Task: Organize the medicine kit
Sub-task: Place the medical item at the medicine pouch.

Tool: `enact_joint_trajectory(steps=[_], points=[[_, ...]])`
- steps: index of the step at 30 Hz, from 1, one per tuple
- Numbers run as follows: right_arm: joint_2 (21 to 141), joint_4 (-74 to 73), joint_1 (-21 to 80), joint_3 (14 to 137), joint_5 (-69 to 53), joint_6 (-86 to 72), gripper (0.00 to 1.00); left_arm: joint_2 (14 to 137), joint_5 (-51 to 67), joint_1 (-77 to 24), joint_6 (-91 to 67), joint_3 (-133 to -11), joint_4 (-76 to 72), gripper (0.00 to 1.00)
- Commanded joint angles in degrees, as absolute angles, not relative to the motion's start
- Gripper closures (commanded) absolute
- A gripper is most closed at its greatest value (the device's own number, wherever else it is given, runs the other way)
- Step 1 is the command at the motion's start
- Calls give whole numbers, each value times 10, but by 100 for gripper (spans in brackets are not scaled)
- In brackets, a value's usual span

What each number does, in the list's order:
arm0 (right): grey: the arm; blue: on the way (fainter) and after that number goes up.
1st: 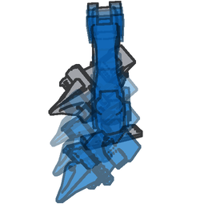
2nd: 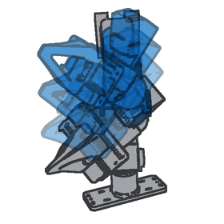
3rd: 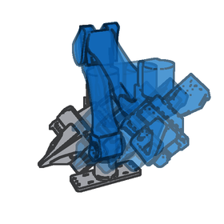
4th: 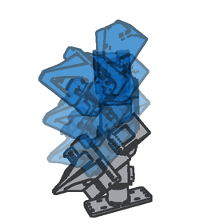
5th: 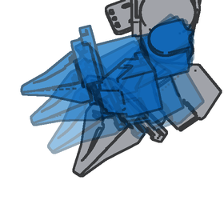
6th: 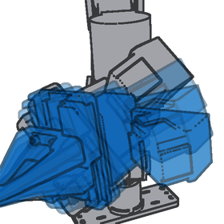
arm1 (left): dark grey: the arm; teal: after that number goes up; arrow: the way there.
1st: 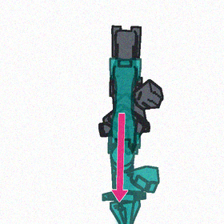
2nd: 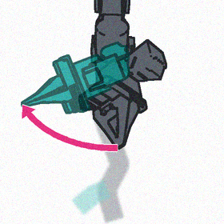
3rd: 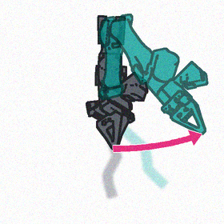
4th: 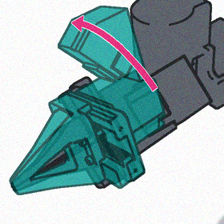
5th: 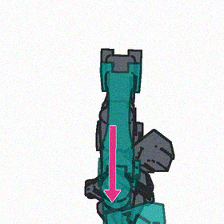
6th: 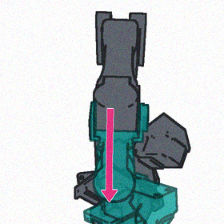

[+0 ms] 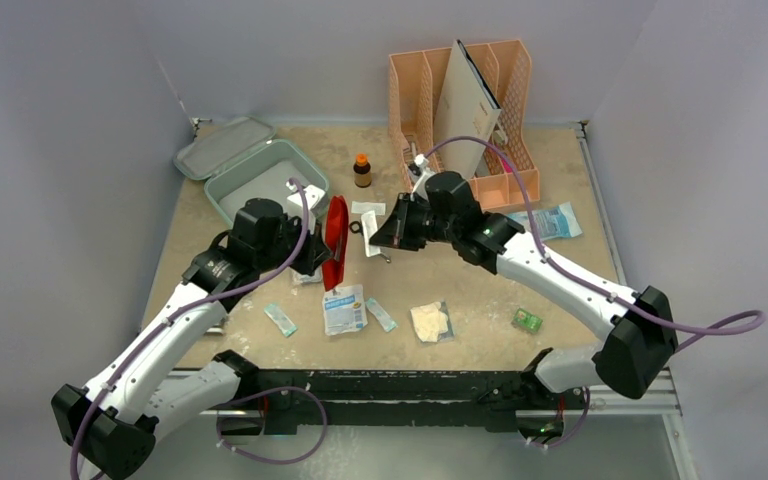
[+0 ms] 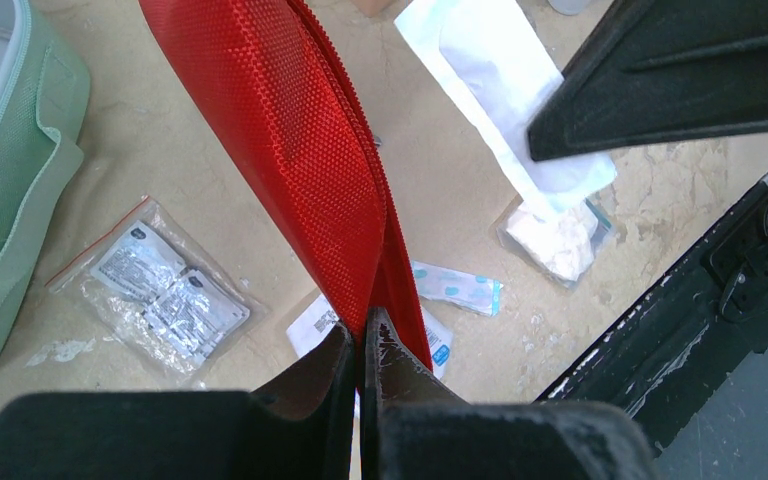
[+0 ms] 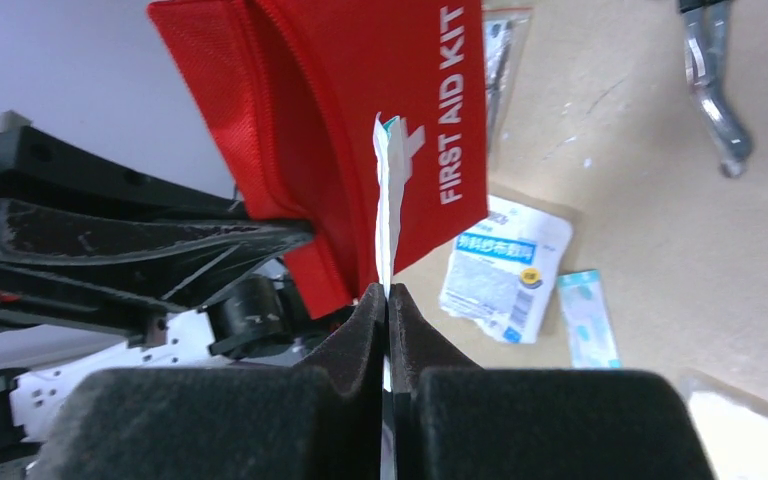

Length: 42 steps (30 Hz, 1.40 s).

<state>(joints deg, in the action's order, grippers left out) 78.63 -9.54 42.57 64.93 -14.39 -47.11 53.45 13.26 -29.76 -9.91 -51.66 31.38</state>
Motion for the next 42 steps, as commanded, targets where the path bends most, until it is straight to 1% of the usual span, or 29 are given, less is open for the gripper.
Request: enact_joint_trajectory(steps=[1, 7, 15, 26, 33, 42], points=[[792, -61, 443, 681, -173, -542, 100, 535, 138, -299, -103, -534, 297, 100], [801, -49, 475, 682, -162, -563, 100, 535, 139, -298, -103, -533, 297, 100], [827, -36, 487, 688, -162, -588, 100, 535, 155, -298, -101, -534, 294, 100], [862, -87, 499, 726, -122, -600, 100, 540, 196, -299, -104, -532, 286, 100], [875, -148, 525, 752, -26, -594, 100, 545, 195, -298, -117, -533, 283, 100], [897, -208, 542, 792, 65, -558, 100, 553, 187, -299, -137, -536, 282, 100]])
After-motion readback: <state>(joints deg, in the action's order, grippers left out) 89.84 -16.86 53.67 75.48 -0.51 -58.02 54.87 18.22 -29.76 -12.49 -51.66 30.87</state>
